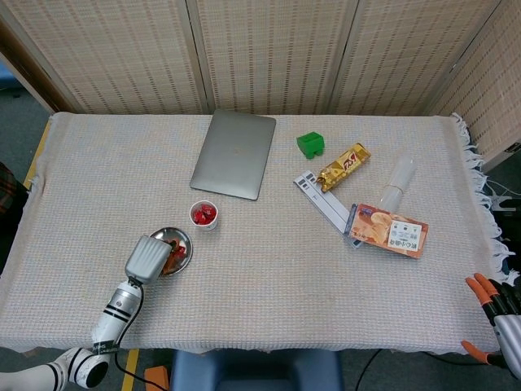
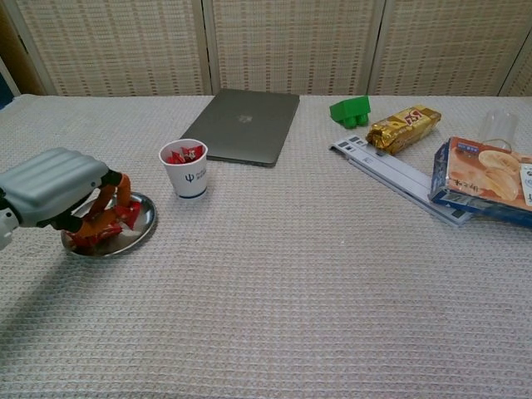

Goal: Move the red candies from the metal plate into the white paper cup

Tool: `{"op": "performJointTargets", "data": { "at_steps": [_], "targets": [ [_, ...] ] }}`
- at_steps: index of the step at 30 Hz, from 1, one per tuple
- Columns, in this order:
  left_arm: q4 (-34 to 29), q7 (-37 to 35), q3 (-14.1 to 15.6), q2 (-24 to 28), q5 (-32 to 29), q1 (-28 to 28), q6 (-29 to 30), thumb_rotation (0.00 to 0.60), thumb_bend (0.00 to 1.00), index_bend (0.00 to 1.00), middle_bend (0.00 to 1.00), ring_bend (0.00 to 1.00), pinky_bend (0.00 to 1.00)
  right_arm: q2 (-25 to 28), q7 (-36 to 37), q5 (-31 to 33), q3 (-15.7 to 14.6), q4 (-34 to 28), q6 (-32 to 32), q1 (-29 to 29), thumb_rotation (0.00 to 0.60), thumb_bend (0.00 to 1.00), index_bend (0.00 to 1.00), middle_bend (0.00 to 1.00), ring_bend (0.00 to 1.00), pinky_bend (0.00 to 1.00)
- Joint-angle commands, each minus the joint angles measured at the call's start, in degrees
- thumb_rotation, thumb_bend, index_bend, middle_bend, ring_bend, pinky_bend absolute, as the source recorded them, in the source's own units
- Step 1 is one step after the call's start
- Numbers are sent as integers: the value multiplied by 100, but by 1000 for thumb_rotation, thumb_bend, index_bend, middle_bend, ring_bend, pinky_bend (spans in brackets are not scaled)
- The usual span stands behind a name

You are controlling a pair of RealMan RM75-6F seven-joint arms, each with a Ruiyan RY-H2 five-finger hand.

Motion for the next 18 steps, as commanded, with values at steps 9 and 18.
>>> {"op": "performJointTargets", "data": {
  "at_steps": [9, 18],
  "targets": [
    [-850, 224, -636, 358, -123, -337, 85, 600, 596, 781, 803, 759, 1000, 3, 5, 105, 36, -14, -82, 37, 600, 62, 0, 0, 0, 0],
    [-703, 655, -1156, 33, -494, -1047, -431, 600, 594, 781, 803, 759, 1000, 5, 3, 269, 93, -37, -174, 73, 600, 62, 0, 0, 0, 0]
  ]
}}
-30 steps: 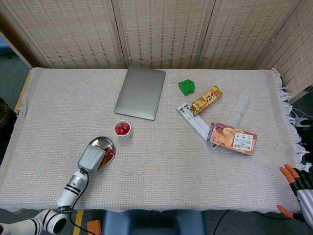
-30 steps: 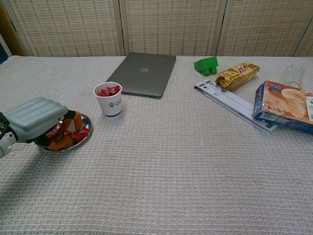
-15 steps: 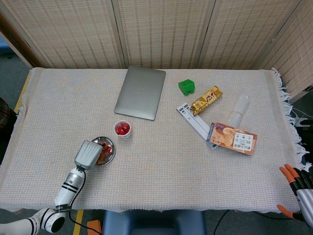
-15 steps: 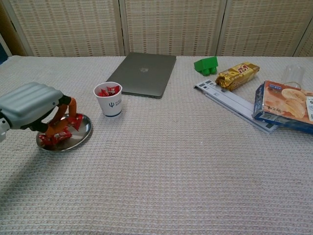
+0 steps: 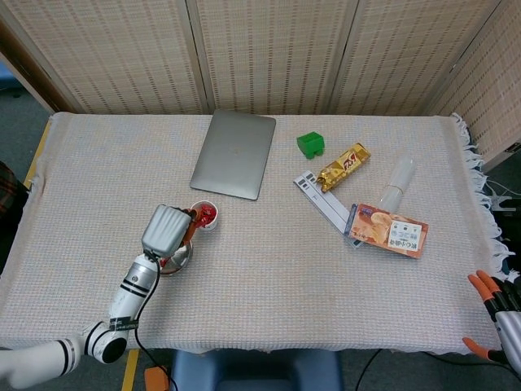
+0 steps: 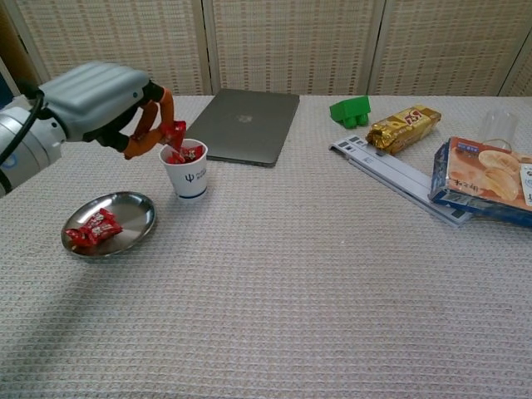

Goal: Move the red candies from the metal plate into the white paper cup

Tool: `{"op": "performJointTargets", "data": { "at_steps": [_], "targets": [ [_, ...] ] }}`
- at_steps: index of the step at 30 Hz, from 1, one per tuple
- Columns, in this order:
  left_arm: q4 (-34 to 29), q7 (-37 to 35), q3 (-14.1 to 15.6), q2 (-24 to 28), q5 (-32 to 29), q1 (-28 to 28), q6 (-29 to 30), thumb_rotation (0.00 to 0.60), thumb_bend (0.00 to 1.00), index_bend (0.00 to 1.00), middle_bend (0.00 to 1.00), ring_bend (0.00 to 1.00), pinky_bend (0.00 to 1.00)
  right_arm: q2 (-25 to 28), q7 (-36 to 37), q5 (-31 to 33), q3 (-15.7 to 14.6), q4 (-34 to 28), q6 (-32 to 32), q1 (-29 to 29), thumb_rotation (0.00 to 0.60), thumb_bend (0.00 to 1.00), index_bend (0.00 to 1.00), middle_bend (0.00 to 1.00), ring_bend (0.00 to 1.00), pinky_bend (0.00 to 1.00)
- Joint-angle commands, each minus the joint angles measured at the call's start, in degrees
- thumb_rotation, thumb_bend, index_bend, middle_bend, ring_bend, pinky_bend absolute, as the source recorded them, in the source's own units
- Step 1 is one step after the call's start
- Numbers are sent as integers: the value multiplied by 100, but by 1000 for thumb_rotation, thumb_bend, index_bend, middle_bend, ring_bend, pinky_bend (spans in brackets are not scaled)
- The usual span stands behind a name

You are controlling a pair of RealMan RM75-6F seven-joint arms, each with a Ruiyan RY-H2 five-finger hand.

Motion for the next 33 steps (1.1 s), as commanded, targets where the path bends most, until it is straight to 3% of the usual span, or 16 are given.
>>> {"op": "performJointTargets", "data": {
  "at_steps": [1, 14, 21, 26, 30, 33],
  "targets": [
    [237, 147, -156, -180, -195, -263, -254, 600, 594, 781, 803, 759, 1000, 2, 8, 52, 22, -5, -15, 5, 600, 62, 0, 0, 0, 0],
    [1335, 183, -142, -640, -540, -732, -701, 600, 588, 735, 779, 759, 1000, -4, -22, 287, 99, -19, -140, 39, 600, 62, 0, 0, 0, 0],
    [1490, 175, -67, -651, -614, -776, -797, 600, 576, 619, 748, 759, 1000, -7, -35, 307, 108, -28, -177, 57, 600, 62, 0, 0, 0, 0],
    [1534, 329, 58, -684, -696, -802, -899, 600, 571, 607, 755, 759, 1000, -9, -52, 288, 101, -46, -181, 59, 600, 62, 0, 0, 0, 0],
    [1536, 442, 84, -696, -779, -827, -926, 600, 555, 498, 746, 759, 1000, -2, -32, 275, 98, -46, -156, 47, 600, 62, 0, 0, 0, 0],
    [1489, 426, 90, -655, -786, -825, -886, 600, 540, 355, 734, 759, 1000, 3, -13, 273, 98, -39, -138, 37, 600, 62, 0, 0, 0, 0]
  ]
}}
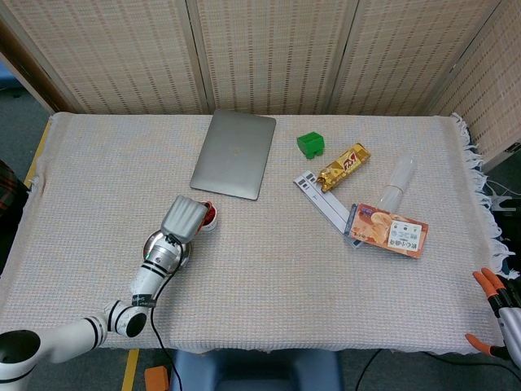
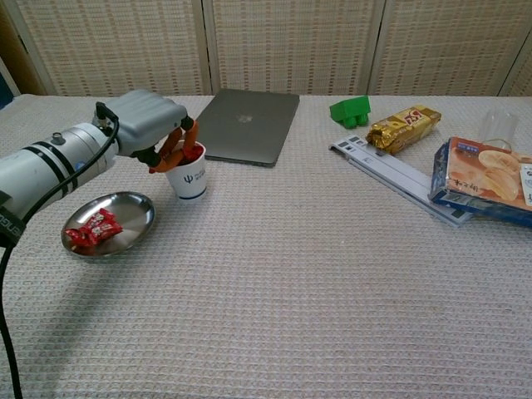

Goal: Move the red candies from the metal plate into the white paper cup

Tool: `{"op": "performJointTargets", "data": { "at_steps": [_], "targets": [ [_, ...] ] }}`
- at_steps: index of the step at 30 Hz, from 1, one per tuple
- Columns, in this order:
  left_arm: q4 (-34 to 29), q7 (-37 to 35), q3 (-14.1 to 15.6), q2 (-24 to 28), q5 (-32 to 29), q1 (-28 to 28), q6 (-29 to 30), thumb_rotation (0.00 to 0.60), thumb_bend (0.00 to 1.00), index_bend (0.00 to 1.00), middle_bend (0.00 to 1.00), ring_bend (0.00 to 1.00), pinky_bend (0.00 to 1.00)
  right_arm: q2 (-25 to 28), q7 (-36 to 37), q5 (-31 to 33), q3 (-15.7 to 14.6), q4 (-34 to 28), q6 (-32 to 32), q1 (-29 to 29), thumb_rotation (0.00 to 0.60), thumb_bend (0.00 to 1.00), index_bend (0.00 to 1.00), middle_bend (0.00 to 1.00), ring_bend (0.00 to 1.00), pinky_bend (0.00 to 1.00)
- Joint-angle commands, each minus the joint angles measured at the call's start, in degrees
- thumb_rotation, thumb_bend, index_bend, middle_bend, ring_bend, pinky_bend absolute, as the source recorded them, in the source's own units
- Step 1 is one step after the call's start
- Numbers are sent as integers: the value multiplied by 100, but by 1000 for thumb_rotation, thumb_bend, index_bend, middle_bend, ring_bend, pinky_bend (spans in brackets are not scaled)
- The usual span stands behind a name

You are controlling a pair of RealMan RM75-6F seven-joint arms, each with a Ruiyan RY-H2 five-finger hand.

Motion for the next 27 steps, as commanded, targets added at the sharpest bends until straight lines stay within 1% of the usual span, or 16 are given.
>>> {"op": "performJointTargets", "data": {
  "at_steps": [1, 7, 10, 15, 23, 27],
  "targets": [
    [-52, -23, 6, 42, -10, 4, 26, 600, 535, 327, 732, 759, 1000, 2, 10, -4, -1, 8, 3, -3, 600, 62, 0, 0, 0, 0],
    [-262, -33, 31, 202, -111, 2, -58, 600, 478, 101, 706, 759, 1000, 5, 21, -24, -6, 11, 13, -7, 600, 62, 0, 0, 0, 0],
    [-319, -6, 29, 240, -173, -6, -67, 600, 468, 41, 697, 759, 1000, 7, 18, -41, -12, 2, 22, -11, 600, 62, 0, 0, 0, 0],
    [-424, 16, 12, 308, -233, -20, -26, 600, 467, 1, 696, 759, 1000, 6, 21, -37, -10, 5, 19, -11, 600, 62, 0, 0, 0, 0],
    [-533, 52, 18, 358, -281, -61, 18, 600, 460, 0, 698, 759, 1000, 11, 32, -40, -11, 5, 13, -8, 600, 62, 0, 0, 0, 0],
    [-578, 67, -25, 385, -311, -85, 90, 600, 460, 0, 701, 759, 1000, 14, 50, -42, -11, 13, 20, -11, 600, 62, 0, 0, 0, 0]
  ]
}}
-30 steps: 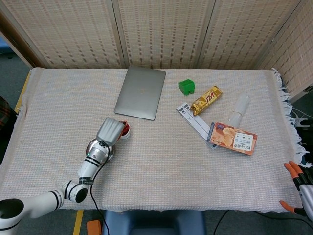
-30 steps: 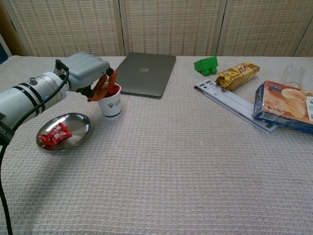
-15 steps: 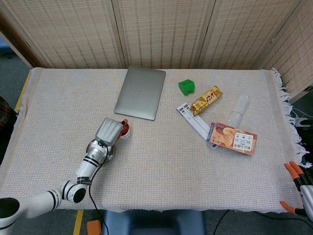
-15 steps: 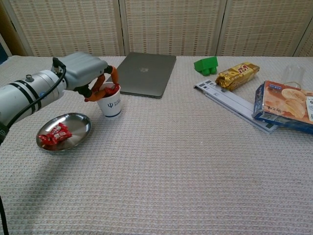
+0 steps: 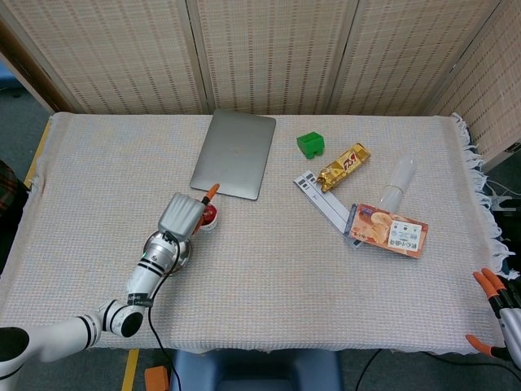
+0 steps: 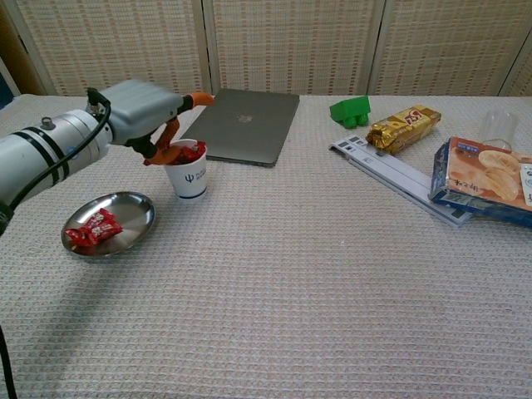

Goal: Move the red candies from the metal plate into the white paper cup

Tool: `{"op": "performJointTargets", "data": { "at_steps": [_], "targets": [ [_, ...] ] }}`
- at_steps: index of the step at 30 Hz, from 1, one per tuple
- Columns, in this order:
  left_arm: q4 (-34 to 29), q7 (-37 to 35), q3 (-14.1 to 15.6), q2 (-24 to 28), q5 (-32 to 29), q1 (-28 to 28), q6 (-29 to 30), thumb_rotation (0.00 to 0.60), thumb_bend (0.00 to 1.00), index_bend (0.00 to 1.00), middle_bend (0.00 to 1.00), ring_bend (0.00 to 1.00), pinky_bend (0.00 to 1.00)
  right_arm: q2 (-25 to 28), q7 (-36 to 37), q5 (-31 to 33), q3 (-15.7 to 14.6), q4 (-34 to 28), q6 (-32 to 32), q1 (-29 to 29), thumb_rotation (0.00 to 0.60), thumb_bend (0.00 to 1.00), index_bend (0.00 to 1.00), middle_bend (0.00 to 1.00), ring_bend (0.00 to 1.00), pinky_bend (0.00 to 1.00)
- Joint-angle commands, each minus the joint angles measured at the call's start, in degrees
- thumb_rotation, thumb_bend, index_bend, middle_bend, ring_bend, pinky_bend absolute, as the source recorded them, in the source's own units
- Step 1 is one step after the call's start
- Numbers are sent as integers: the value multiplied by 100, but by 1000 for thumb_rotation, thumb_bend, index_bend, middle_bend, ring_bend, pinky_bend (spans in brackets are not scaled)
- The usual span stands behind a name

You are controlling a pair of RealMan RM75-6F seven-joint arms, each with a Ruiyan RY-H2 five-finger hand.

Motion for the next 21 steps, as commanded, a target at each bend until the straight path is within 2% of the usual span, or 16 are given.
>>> {"op": "performJointTargets", "data": {
  "at_steps": [1, 10, 16, 21],
  "targets": [
    [-39, -17, -44, 25, -20, -16, 45, 600, 460, 0, 701, 759, 1000, 4, 8, -2, 1, 2, 7, -3, 600, 62, 0, 0, 0, 0],
    [9, -247, -240, -70, -29, -243, 34, 600, 451, 0, 674, 759, 1000, -4, -16, 27, 14, -8, -19, 10, 600, 62, 0, 0, 0, 0],
    [544, -279, -208, -471, 59, -482, -28, 600, 448, 0, 580, 745, 1000, -14, -51, 72, 21, -9, -92, 39, 600, 62, 0, 0, 0, 0],
    [1063, -433, -140, -732, 159, -600, -98, 600, 449, 0, 525, 674, 1000, -8, -34, 88, 30, -10, -69, 28, 600, 62, 0, 0, 0, 0]
  ]
}}
